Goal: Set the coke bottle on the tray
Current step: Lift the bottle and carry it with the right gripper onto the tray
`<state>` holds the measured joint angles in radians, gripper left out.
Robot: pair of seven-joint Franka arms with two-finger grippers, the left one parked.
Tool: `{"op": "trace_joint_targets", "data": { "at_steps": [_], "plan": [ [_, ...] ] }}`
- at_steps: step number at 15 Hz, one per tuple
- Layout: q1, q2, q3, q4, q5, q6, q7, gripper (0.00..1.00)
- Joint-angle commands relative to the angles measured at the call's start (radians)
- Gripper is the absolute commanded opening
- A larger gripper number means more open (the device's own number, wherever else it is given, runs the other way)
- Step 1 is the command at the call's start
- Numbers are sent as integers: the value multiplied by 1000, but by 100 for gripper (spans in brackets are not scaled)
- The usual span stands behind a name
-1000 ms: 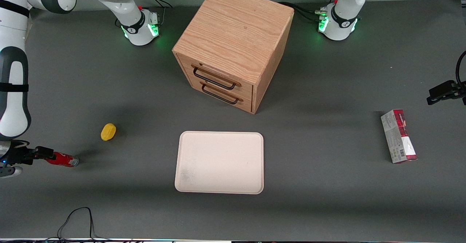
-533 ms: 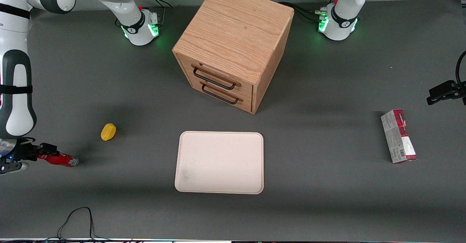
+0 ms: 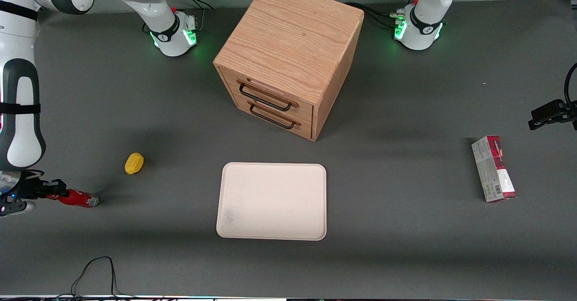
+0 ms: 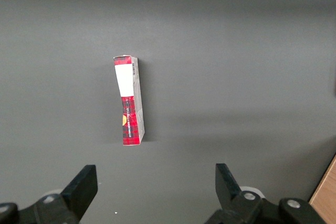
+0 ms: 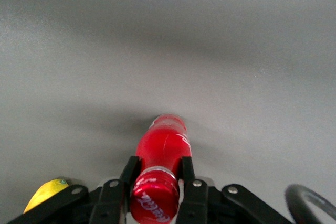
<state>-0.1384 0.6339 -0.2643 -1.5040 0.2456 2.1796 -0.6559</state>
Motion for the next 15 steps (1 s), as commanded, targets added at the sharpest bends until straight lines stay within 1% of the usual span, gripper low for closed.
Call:
{"op": "trace_joint_targets", "data": {
  "at_steps": [1, 3, 7, 10, 11, 12, 13, 15],
  "plan": [
    [14, -43, -3, -7, 24, -30, 28, 0],
    [29, -54, -3, 54, 9, -113, 117, 0],
    [81, -88, -3, 197, -17, -294, 234, 0],
    [129, -108, 8, 329, -31, -472, 428, 0],
    [155, -109, 14, 379, -63, -529, 485, 0],
    [174, -109, 51, 422, -100, -575, 546, 0],
    [178, -111, 112, 451, -148, -613, 621, 0],
    [181, -121, 250, 481, -279, -647, 776, 0]
  ]
}}
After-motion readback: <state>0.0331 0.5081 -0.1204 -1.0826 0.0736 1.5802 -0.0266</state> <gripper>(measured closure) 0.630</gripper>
